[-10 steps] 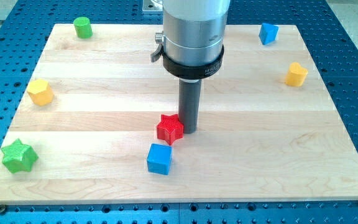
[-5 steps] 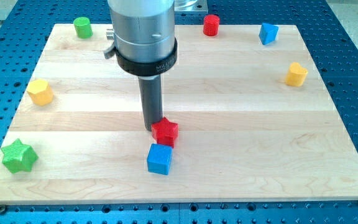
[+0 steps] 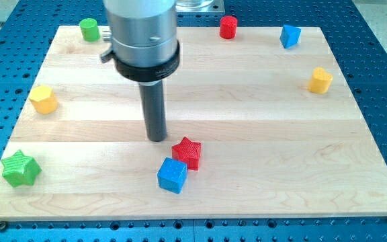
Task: Move the red star to the right of the blue cube
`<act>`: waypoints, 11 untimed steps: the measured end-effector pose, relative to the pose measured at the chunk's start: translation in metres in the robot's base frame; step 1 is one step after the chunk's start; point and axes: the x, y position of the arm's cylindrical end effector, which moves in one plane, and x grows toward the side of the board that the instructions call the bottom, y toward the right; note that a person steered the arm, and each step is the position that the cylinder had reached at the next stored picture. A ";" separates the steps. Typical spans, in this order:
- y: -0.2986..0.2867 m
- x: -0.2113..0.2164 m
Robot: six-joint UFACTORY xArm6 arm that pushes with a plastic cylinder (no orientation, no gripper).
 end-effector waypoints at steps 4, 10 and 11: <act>0.112 0.024; 0.124 0.053; 0.213 0.005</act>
